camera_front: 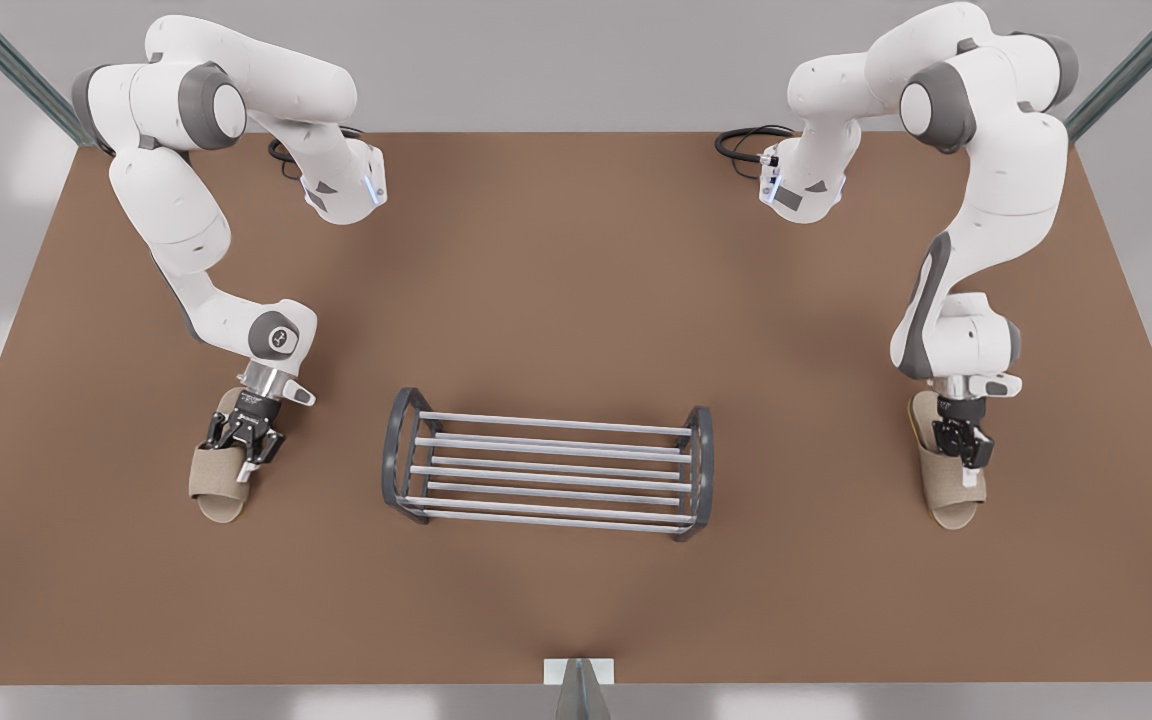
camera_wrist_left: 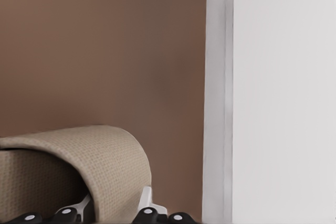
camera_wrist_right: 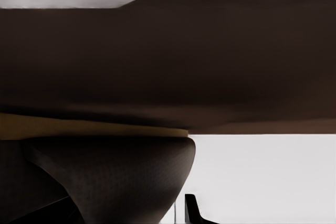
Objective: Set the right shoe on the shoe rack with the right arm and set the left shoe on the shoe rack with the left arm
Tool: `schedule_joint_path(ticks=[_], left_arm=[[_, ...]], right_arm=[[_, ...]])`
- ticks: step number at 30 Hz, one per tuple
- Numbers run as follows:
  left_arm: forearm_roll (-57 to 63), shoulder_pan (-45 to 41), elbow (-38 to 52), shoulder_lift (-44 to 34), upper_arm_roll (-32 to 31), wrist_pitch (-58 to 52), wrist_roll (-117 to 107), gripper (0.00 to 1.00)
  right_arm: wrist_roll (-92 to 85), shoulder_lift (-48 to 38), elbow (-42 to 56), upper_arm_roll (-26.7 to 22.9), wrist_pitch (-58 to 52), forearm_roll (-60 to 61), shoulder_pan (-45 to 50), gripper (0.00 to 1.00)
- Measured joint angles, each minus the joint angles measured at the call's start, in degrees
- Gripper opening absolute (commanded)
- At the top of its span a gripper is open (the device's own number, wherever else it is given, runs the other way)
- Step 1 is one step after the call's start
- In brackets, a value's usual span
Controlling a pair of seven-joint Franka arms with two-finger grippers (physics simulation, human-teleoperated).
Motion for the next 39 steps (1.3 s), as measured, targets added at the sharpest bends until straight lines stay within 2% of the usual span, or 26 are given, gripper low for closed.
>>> schedule_joint_path(ticks=[1,3,6,8,11,14,19,22,25,29,32,35,39], left_arm=[[0.0,0.0,0.1,-0.2,0.0,0.1,-0.1,0.35],[0.1,0.0,0.1,-1.4,0.0,0.3,-0.3,0.34],[0.5,0.0,0.0,-5.5,0.0,2.1,-0.6,0.22],[0.8,-0.2,-0.3,-9.4,-0.7,4.3,-0.9,0.21],[1.8,-3.3,-0.5,-16.7,-5.3,8.6,-1.3,0.21],[5.3,-7.4,1.4,-22.6,-10.3,13.3,-1.8,0.21],[6.6,-13.2,17.4,-24.0,-23.1,31.2,-5.4,0.21],[6.9,-18.6,23.7,-21.6,-26.8,38.5,-8.0,0.21],[9.1,-25.1,29.1,-16.9,-27.6,42.9,-10.2,0.21],[13.9,-33.3,36.4,-7.6,-27.5,46.1,-12.6,0.21],[17.1,-35.4,38.4,-4.3,-27.3,47.4,-14.2,0.21],[19.1,-35.9,38.4,-2.2,-26.3,47.9,-15.7,0.21],[21.0,-35.4,37.2,-0.8,-25.3,47.7,-17.4,0.21]], right_arm=[[0.0,0.0,0.0,0.0,-0.3,0.0,-0.1,0.61],[0.1,-0.1,0.0,0.0,-0.9,0.0,-0.2,0.45],[0.5,-0.2,0.0,0.0,-2.0,0.0,-0.3,0.40],[0.7,-0.5,-0.1,0.0,-2.6,0.0,-0.3,0.34],[1.0,-1.2,-0.2,0.0,-3.6,0.0,-0.3,0.23],[1.5,-2.1,0.5,0.0,-4.4,0.0,-0.3,0.21],[4.7,-5.0,2.1,0.4,-5.0,0.0,-0.3,0.21],[8.5,-8.2,2.5,1.9,-5.2,0.0,-0.2,0.21],[13.9,-11.6,3.3,3.4,-5.3,0.0,0.4,0.21],[21.2,-16.3,4.0,9.3,-3.0,0.0,0.5,0.21],[28.0,-20.7,8.9,13.2,4.5,0.0,0.7,0.21],[35.7,-21.6,12.4,14.1,12.1,0.0,0.5,0.21],[46.6,-21.5,20.9,16.8,28.2,0.0,-0.3,0.21]])
